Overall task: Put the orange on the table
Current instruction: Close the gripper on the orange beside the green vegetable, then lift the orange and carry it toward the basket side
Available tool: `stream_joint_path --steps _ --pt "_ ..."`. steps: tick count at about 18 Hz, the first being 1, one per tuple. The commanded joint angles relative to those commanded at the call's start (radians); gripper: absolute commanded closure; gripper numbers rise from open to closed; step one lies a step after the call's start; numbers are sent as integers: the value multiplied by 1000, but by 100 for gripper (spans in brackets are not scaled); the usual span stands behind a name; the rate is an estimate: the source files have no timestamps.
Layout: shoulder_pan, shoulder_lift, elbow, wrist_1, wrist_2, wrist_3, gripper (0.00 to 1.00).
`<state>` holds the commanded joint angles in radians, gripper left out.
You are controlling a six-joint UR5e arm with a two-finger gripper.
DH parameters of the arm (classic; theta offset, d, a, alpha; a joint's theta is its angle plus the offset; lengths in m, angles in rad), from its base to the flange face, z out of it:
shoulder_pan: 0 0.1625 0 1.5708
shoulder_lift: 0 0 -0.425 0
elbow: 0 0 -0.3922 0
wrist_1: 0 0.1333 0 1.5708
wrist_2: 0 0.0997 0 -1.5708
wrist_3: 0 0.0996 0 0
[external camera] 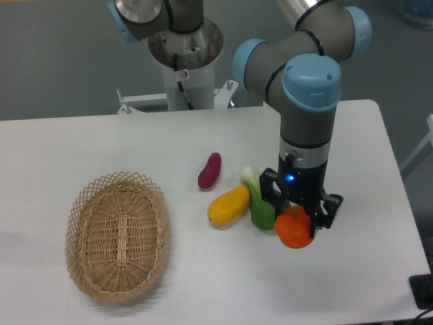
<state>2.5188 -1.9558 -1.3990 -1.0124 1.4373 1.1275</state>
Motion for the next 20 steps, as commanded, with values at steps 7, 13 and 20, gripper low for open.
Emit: stream_joint_path --steps 7,13,20 --pt "-2 -5 -2 0 2 -8 34" --pt "-18 -29 -8 9 5 -80 35" --pt "-95 -121 -18 80 9 -379 35"
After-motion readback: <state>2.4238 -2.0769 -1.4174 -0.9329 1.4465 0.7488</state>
